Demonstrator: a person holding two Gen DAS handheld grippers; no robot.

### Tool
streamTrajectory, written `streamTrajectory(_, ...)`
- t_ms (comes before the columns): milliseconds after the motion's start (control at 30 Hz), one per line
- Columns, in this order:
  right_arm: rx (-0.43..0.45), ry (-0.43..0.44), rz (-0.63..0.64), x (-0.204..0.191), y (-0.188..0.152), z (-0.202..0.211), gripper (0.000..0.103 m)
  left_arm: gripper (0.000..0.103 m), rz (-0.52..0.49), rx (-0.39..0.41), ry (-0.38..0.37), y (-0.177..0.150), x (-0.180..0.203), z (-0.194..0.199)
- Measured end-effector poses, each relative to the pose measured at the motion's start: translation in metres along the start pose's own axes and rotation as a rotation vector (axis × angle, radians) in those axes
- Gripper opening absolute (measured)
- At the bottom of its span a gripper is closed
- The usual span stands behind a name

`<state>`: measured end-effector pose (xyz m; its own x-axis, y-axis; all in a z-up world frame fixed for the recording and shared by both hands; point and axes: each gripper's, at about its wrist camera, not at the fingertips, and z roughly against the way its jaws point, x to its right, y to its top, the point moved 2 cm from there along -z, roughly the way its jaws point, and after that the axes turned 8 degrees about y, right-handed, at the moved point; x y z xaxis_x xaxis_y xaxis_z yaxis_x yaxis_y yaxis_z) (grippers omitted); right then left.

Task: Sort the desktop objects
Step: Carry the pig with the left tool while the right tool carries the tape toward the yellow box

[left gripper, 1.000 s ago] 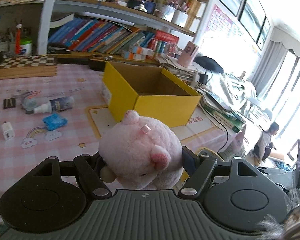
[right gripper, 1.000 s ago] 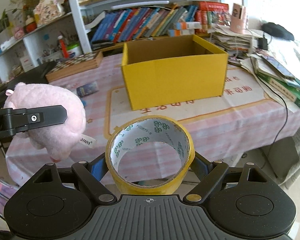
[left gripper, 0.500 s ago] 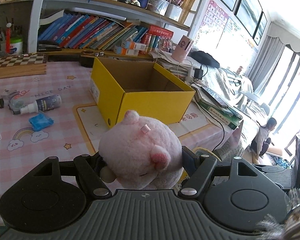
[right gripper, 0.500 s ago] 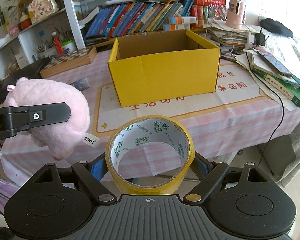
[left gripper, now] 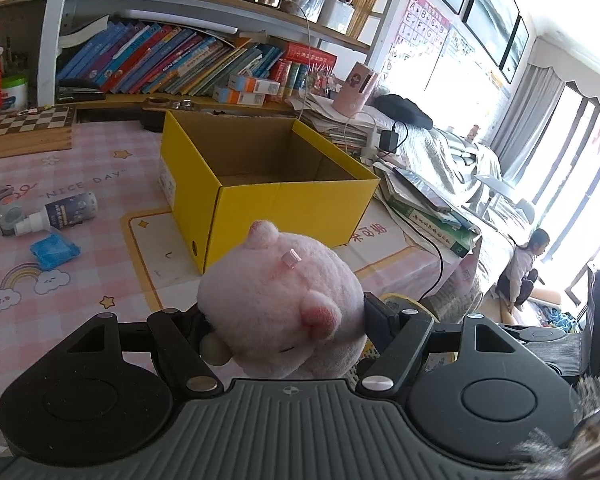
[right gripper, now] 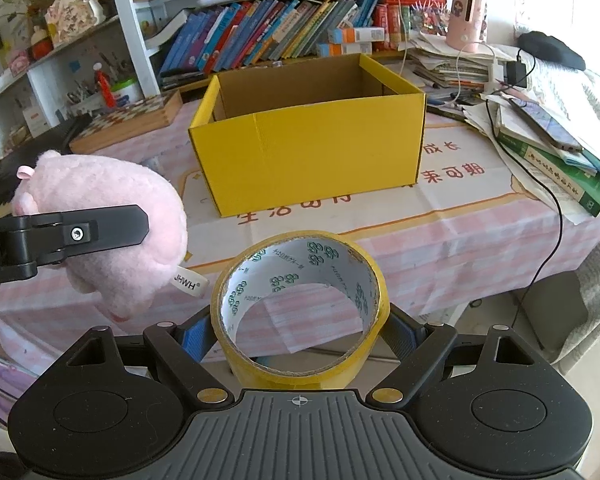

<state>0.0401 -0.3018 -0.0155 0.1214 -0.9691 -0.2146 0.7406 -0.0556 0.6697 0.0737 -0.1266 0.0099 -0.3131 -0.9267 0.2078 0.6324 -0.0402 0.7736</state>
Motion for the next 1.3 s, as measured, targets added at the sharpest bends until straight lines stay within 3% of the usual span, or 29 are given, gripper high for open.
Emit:
streamTrajectory(733, -0.044, 0.028, 0.036, 0.038, 0.025, -0.017, 0.087, 0.071, -0.005, -0.021, 0.013, 0.019, 0.031, -0.042)
streamTrajectory(1033, 0.011, 0.093, 0.107, 0.049, 0.057, -0.02, 0.087, 0.071, -0.011, 0.067, 0.064, 0.046, 0.043, -0.046)
streamTrajectory(1300, 0.12, 0.153, 0.201, 0.062, 0.109, -0.018, 0.087, 0.072, 0.003, 0.155, 0.098, 0.088, 0.047, -0.055)
